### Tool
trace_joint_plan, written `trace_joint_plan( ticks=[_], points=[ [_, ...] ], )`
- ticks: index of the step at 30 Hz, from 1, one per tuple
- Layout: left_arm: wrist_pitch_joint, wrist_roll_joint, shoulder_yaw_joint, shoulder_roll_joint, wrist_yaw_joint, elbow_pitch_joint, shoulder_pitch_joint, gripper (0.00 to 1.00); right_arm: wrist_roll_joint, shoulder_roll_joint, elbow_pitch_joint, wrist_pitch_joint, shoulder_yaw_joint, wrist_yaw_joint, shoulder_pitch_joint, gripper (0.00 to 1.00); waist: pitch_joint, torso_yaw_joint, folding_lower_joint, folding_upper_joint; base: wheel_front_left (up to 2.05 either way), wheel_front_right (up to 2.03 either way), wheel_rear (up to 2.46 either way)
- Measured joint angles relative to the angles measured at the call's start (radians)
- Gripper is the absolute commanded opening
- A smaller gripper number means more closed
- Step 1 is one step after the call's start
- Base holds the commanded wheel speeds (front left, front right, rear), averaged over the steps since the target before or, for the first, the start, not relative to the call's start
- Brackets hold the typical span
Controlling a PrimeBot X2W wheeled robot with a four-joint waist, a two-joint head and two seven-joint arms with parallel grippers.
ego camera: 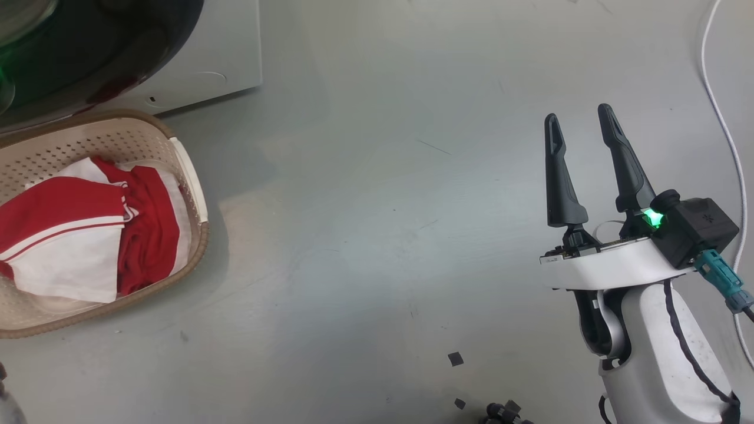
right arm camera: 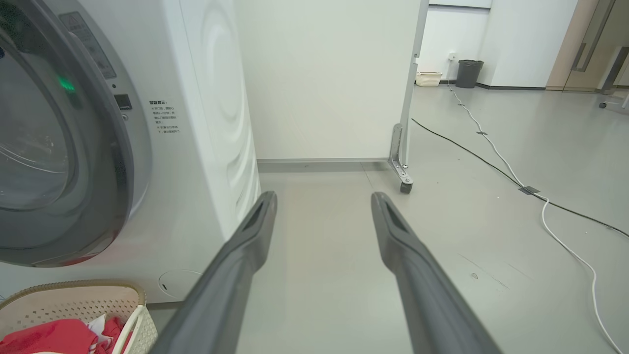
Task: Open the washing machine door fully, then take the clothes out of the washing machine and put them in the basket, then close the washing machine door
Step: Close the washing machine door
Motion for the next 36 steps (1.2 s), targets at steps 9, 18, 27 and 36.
trace_joint_plan(
  ticks=[9, 18, 27, 36],
  points=[
    [-0.020, 0.001, 0.026, -0.030, -0.110, 0.013, 0.107, 0.00, -0.015, 0.000, 0.027, 0.000, -0.019, 0.001, 0.000, 1.00, -0.030, 0.075, 0.0000, 0.0000, 0.00, 0.00, 0.00],
    [-0.102, 0.056, 0.057, -0.079, -0.146, 0.014, 0.316, 1.00, -0.051, -0.001, 0.064, 0.000, -0.051, 0.005, 0.008, 1.00, -0.084, 0.167, 0.0000, 0.0000, 0.00, 0.00, 0.00],
    [-0.184, 0.069, 0.085, -0.142, -0.154, -0.028, 0.461, 1.00, -0.060, -0.003, 0.097, 0.000, -0.065, 0.013, 0.045, 1.00, -0.142, 0.245, 0.0000, 0.0000, 0.00, 0.00, 0.00],
    [-0.265, 0.119, 0.110, -0.213, -0.154, -0.127, 0.623, 1.00, -0.066, -0.003, 0.131, 0.000, -0.077, 0.029, 0.090, 1.00, -0.222, 0.306, 0.0000, 0.0000, 0.00, 0.00, 0.00]
  ],
)
